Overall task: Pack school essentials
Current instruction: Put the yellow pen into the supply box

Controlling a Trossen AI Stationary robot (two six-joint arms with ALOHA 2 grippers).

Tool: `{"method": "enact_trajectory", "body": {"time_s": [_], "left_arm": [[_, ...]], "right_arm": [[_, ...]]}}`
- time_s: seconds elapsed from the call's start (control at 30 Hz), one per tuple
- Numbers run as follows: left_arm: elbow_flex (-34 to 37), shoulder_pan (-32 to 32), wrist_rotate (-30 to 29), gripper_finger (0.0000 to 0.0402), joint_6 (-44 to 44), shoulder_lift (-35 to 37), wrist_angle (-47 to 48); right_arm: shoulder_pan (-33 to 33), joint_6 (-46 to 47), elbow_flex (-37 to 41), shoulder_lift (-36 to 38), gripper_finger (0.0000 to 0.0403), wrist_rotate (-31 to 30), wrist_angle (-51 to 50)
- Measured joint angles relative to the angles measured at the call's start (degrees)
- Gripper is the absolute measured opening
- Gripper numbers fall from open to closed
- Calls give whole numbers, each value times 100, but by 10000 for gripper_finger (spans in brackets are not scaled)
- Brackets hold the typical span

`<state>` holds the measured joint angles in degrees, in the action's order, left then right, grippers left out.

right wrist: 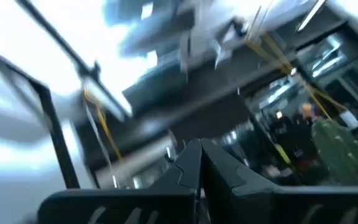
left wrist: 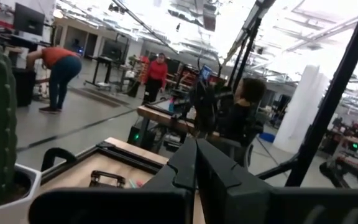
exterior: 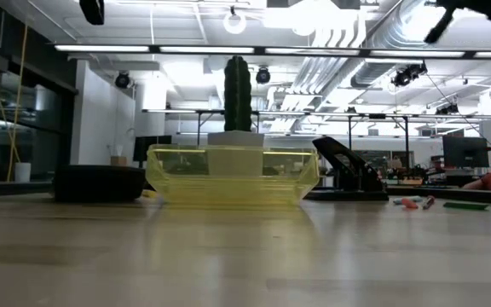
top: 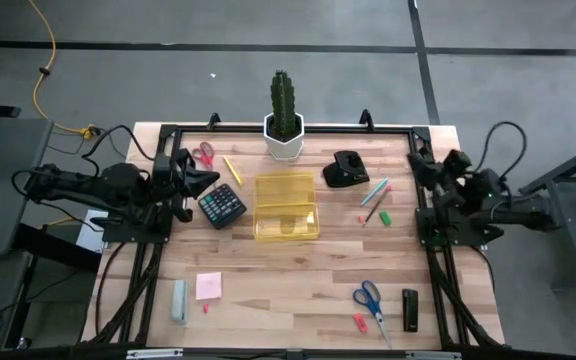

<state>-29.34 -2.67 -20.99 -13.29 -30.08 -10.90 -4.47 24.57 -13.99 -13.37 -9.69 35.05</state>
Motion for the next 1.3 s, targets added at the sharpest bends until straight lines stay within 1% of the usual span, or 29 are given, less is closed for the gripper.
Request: {"method": "enact_trajectory", "body": {"time_s": [0.13, 0.23, 0.3, 0.43, 0.47, 0.57, 0.6, 0.63, 0.7, 0.77, 0.87, 0.9, 0.97, 1.03, 1.13, 1.2, 1.3], "left_arm": [[0, 177, 358, 0, 1, -7, 83], [0, 242, 432, 0, 1, -5, 87], [0, 275, 433, 0, 1, -5, 87], [0, 324, 378, 0, 154, -8, 89], [0, 338, 228, 0, 139, -39, 87], [0, 430, -749, 1, -459, -233, 113], [0, 500, -992, 3, -605, -322, 198], [-23, 608, -1141, 6, -753, -418, 374], [-223, 900, -1179, 18, -1173, -637, 1138], [-545, 1295, -923, 33, -1668, -929, 2206], [-1017, 1986, -310, 62, -2158, -1479, 3741], [-1136, 2221, -197, 72, -2309, -1686, 4133], [-1289, 2719, -100, 94, -2760, -2075, 4617], [-1318, 3212, 85, 117, -3070, -2438, 4800], [-1318, 3821, 590, 149, -3354, -3013, 4773], [-1318, 4098, 858, 168, -3462, -3417, 4687], [-1318, 4331, 900, 192, -3476, -3966, 4574]], "right_arm": [[0, -512, -724, -669, 0, 425, -1256], [2, -560, -1197, -1054, 0, 479, -2063], [2, -656, -1445, -1222, 0, 479, -2386], [1, -854, -1768, -1432, 0, 477, -2621], [0, -857, -1820, -1465, 0, 477, -2632], [0, -858, -1901, -1537, 0, 415, -2638], [0, -854, -1903, -1551, 0, 393, -2636], [0, -820, -1903, -1554, 0, 374, -2647], [0, -810, -1900, -1558, 0, 329, -2715], [0, -796, -1898, -1556, 0, 292, -2796], [-1, -768, -1898, -1556, 0, 273, -2826], [-2, -778, -1896, -1556, 0, 266, -2839], [0, -803, -1896, -1556, 0, 222, -2861], [0, -797, -1896, -1556, 0, 181, -2885], [0, -797, -1894, -1556, 0, 174, -2889], [0, -797, -1894, -1556, 0, 173, -2892], [0, -795, -1894, -1556, 0, 171, -2901]]}}
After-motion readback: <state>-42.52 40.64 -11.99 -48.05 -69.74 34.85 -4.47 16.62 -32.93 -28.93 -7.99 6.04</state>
